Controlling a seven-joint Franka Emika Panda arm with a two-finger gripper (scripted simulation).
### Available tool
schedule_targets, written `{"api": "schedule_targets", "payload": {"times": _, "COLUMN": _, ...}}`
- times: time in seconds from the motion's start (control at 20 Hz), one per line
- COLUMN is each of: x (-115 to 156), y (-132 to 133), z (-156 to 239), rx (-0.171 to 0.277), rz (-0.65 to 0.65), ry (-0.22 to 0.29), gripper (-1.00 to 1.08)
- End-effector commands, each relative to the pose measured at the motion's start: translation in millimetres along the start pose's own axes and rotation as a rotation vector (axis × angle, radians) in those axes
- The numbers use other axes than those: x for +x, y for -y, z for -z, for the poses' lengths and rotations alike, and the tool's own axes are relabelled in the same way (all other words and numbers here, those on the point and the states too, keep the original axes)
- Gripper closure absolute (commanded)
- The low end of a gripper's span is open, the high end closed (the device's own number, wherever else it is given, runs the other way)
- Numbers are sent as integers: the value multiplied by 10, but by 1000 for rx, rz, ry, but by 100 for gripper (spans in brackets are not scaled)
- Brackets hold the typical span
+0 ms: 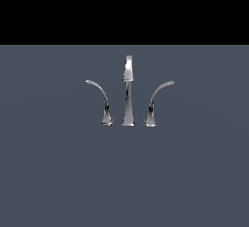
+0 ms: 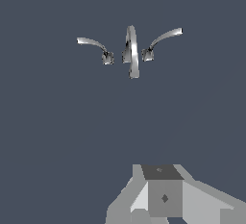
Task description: Turn on the faucet by rotating a designated handle.
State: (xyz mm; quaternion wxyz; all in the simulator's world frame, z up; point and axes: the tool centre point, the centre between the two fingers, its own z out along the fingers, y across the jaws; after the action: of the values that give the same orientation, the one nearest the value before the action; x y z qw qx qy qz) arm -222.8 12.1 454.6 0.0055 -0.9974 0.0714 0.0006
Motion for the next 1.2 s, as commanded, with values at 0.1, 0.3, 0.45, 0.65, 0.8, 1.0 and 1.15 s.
{"api": "schedule_targets", "payload": {"times": 0.1, "x": 194, "y": 68, "z": -184, "rx": 0, "rz": -93, "ry": 0, "gripper": 108}}
{"api": "schedule_targets", "payload": {"times": 0.3, "x": 421, "y": 122, "z": -389, "rx": 1, "rz": -197, "ry": -1, "gripper": 108}}
{"api": "schedule_targets", "payload": {"times": 0.45, "x": 601, "y": 147, "z": -546, "rx": 1, "rz": -277, "ry": -1, "gripper": 108}}
{"api": "schedule_targets", "payload": {"times": 0.65, "x": 844, "y": 158, "z": -757, "rx": 2, "rz": -385, "ry": -1, "gripper": 108}}
{"api": "schedule_targets", "payload": {"times": 0.8, "x": 1028, "y": 148, "z": -915, "rx": 2, "rz": -466, "ry": -2, "gripper": 108}}
{"api": "schedule_targets", "payload": {"times": 1.0, "x": 1272, "y": 111, "z": -1125, "rx": 2, "rz": -574, "ry": -2, "gripper": 108}}
{"api": "schedule_targets", "payload": {"times": 1.15, "x": 1453, "y": 64, "z": -1282, "rx": 2, "rz": -655, "ry": -3, "gripper": 108}}
